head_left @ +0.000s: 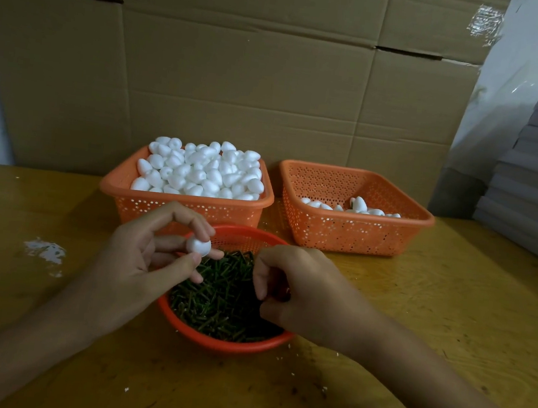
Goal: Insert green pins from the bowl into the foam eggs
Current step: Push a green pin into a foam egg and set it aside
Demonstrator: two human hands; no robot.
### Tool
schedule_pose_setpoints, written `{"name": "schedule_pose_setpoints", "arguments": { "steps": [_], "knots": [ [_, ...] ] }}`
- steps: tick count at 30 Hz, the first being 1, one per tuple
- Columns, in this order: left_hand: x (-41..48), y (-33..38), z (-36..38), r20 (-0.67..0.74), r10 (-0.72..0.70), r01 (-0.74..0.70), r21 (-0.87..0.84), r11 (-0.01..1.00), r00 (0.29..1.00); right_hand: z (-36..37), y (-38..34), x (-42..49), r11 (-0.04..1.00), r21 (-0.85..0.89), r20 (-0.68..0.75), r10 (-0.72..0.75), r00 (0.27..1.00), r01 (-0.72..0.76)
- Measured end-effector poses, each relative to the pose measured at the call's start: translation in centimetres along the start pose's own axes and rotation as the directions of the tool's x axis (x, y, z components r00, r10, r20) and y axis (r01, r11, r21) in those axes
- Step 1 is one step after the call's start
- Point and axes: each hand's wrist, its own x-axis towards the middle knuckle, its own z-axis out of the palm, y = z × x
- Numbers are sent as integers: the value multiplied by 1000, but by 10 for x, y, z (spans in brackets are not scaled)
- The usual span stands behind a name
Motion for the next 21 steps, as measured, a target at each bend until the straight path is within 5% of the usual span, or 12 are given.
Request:
{"name": "schedule_pose_setpoints", "arguments": {
  "steps": [8,13,21],
  "knots": [
    [-2,0,8,12,-6,6,7,1000,1000,-15,3,-4,978,-209,150,56,987,-24],
    [-8,-2,13,61,-4,-6,159,987,998,-17,5,-9,939,-344,139,78,987,-26],
    [-9,-3,14,31,-29,24,150,988,999,-15,6,-8,919,-386,53,-58,997,74]
  ]
}}
